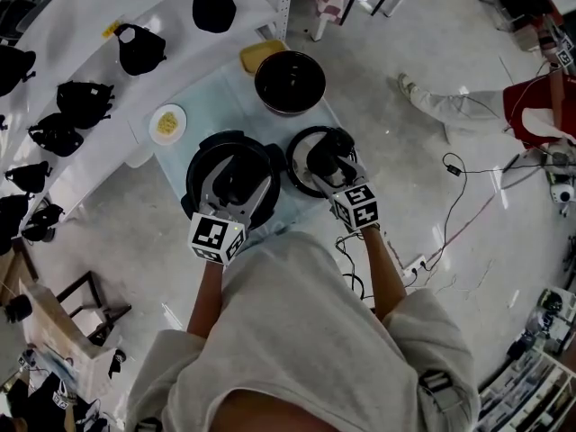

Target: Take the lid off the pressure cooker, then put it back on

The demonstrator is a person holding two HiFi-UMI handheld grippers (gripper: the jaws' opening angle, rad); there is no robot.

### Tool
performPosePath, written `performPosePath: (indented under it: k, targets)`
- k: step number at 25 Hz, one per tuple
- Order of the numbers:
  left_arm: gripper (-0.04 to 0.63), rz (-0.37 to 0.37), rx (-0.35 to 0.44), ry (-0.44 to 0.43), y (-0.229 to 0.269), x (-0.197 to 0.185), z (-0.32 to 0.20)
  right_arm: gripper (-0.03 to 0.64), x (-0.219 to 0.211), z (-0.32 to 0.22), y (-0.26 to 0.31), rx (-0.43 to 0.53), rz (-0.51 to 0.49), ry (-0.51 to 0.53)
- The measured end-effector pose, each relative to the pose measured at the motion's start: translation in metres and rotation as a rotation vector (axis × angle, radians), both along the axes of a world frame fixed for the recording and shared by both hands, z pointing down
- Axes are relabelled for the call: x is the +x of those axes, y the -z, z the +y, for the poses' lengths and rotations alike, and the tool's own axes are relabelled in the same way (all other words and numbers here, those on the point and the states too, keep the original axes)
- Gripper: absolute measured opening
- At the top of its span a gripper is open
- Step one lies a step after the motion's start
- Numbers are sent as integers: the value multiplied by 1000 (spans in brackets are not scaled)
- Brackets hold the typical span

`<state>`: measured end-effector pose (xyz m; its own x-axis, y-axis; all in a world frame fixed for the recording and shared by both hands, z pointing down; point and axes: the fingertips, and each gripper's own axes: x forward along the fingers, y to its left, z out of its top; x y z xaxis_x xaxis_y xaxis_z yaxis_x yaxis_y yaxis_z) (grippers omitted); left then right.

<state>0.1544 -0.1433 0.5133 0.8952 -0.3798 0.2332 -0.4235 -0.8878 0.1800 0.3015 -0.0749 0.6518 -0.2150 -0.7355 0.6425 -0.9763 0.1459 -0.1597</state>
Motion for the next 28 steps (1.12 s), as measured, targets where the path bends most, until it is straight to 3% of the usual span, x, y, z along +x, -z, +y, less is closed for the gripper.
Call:
performPosePath:
  k: [11,20,28]
  targets:
    - [296,-18,10,28,-1,-10,0,296,23,-12,-105,-359,52,111]
    - [296,-41,14,73,-1,-27,-3,298,41,-8,-149,-636,225,207]
    - [296,-45,13,116,-1,-41,-9,284,33,-17,-164,-651,234,255]
